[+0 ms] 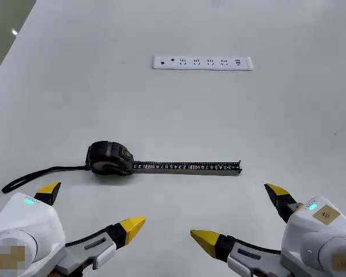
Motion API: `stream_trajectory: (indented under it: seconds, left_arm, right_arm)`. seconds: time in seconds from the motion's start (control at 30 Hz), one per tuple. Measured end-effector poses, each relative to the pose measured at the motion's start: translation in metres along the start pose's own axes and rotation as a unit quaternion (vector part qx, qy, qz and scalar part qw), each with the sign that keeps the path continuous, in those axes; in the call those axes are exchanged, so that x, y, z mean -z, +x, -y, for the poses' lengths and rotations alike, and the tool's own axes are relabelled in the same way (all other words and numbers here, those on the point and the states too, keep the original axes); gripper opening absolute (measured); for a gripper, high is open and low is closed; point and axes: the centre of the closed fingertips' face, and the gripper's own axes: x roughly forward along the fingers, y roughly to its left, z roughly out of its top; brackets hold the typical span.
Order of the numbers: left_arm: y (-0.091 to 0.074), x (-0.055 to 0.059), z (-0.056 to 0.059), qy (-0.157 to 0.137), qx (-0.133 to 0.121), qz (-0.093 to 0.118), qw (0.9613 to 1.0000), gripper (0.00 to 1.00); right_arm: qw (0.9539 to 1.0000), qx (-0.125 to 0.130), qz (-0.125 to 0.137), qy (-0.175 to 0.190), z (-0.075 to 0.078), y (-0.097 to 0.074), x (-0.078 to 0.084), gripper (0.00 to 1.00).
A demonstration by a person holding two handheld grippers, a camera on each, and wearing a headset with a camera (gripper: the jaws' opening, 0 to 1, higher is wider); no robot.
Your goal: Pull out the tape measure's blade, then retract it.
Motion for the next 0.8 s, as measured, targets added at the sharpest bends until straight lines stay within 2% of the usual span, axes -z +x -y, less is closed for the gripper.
stream_trajectory:
  seconds: [0.47,0.8]
  left_arm:
    - [0.0036,0.0000,0.0012,-0.006,-0.003,-0.006,1.0000,0.99]
    - [0.0099,0.0005,-0.0030,-0.009,-0.019,-0.009,0.9997,0.99]
  right_arm:
    - [1.0000,0.002,-0.006,0.000,0.0019,-0.0002,0.0017,0.99]
    - [0.9999,-0.004,-0.012,-0.004,0.0028,0.0038,0.0052,0.98]
